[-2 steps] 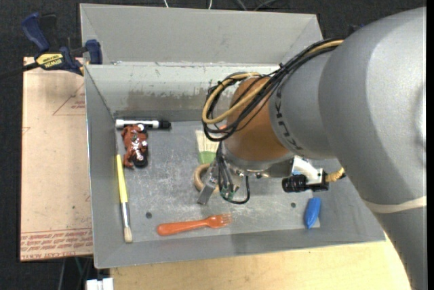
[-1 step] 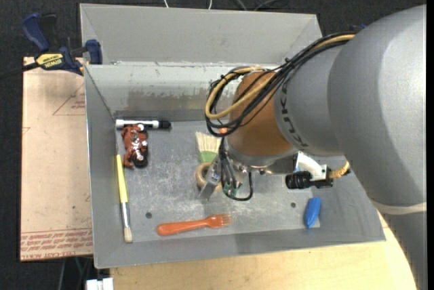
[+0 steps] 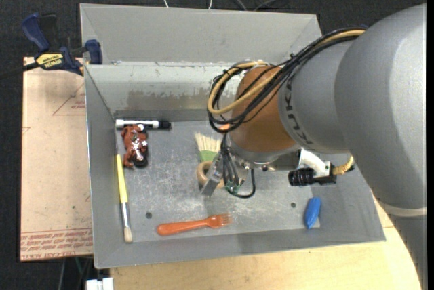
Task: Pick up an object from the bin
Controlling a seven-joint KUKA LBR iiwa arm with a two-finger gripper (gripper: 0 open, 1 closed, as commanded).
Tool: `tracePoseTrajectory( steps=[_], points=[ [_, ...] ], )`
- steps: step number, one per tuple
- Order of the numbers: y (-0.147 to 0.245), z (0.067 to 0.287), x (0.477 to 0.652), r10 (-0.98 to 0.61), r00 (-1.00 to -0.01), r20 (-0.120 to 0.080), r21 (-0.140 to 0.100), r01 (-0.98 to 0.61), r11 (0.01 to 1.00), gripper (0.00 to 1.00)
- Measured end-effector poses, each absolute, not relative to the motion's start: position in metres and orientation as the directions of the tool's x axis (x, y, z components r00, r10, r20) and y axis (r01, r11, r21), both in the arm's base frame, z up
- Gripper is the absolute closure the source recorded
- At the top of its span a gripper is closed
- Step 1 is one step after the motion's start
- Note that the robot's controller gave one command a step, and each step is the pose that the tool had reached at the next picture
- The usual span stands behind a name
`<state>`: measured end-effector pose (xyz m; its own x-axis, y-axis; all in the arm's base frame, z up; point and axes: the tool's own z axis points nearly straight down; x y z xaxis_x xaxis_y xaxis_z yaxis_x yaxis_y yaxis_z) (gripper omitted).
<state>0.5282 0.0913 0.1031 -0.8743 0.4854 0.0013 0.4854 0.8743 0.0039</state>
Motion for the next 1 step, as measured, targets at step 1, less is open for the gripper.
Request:
tracePoseTrajectory(
  steps=[1],
  points=[
    [0.0909,0.1382,0.5262,0.485,-0.875,0.008,-0.001,0.485,0.875,1.00]
  ],
)
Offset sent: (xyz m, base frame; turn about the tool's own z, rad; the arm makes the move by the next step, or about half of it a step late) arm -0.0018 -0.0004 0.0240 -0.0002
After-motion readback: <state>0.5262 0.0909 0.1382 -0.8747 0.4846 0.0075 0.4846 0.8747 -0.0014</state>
